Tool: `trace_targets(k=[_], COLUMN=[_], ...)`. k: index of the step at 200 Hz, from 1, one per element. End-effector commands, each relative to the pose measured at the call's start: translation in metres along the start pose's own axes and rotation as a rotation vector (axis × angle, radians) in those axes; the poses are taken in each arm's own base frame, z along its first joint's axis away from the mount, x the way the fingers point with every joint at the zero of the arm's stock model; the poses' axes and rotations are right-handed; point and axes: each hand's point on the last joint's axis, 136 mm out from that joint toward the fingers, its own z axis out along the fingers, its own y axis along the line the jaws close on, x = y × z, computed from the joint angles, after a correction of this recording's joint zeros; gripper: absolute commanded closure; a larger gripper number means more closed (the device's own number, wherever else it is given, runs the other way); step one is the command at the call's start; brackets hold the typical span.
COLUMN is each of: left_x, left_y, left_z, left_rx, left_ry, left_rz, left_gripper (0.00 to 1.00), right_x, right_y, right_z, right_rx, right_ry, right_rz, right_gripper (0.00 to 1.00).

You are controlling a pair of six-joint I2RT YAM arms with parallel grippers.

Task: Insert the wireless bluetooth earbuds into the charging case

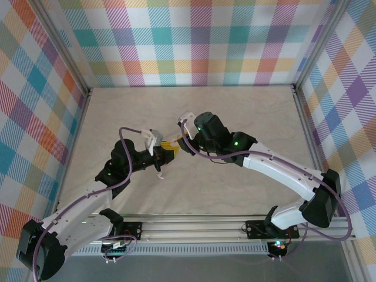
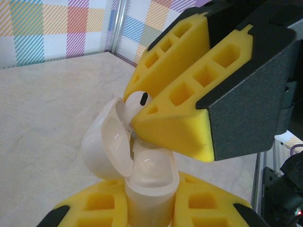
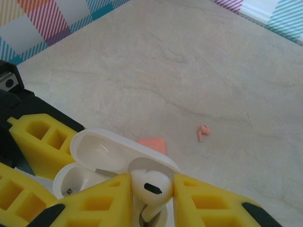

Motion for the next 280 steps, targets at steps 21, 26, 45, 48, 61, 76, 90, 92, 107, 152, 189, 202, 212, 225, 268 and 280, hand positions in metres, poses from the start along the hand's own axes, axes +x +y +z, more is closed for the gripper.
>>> trace_targets(k=[21,26,45,48,61,76,90,92,107,152,189,202,212,225,268,280], left_x=[-0.046,-0.047,-0.050,-0.051,-0.053,-0.058,-0.060,-0.061,-0.061,-0.063,-0.064,-0.064,-0.064,-0.064,-0.067,-0.068], left_y=[-0.017,-0.017,-0.018,-0.017,-0.017,-0.018,-0.019,-0.019,-0.019,-0.020,-0.021,-0.021,-0.021,-0.022,-0.023,-0.024], left_z=[-0.003,-0.003,-0.003,-0.003,-0.003,-0.002,-0.001,-0.001,0.001,0.003,0.002,0.002,0.002,0.001,-0.001,-0.002], left_rx=[0.047,0.047,0.045,0.044,0.041,0.044,0.048,0.049,0.053,0.063,0.061,0.060,0.061,0.063,0.062,0.064], left_ry=[-0.122,-0.124,-0.130,-0.131,-0.136,-0.141,-0.143,-0.143,-0.140,-0.142,-0.144,-0.144,-0.144,-0.147,-0.163,-0.166], left_rz=[0.058,0.059,0.063,0.063,0.070,0.074,0.078,0.078,0.076,0.071,0.072,0.073,0.073,0.073,0.070,0.069], left_gripper=[1.00,1.00,1.00,1.00,1.00,1.00,1.00,1.00,1.00,1.00,1.00,1.00,1.00,1.00,1.00,1.00], right_x=[0.013,0.014,0.014,0.015,0.014,0.012,0.010,0.010,0.005,0.001,-0.002,-0.003,-0.003,-0.004,-0.008,-0.009], right_y=[0.004,0.004,0.001,0.001,0.001,0.001,0.000,0.000,0.000,-0.002,0.002,0.004,0.005,0.007,0.011,0.012], right_z=[0.001,0.001,0.000,0.000,0.000,-0.001,-0.003,-0.003,-0.007,-0.011,-0.015,-0.016,-0.017,-0.018,-0.023,-0.024], right_rx=[-0.015,-0.014,0.004,0.005,0.004,0.006,0.015,0.016,0.015,0.027,0.010,-0.002,-0.009,-0.016,-0.041,-0.044], right_ry=[0.039,0.040,0.042,0.044,0.045,0.041,0.041,0.042,0.037,0.037,0.039,0.042,0.045,0.047,0.059,0.061], right_rz=[0.111,0.113,0.134,0.137,0.153,0.164,0.179,0.181,0.196,0.238,0.261,0.268,0.275,0.280,0.308,0.317], right_gripper=[0.71,0.70,0.68,0.68,0.67,0.64,0.59,0.58,0.57,0.54,0.53,0.52,0.52,0.51,0.51,0.50])
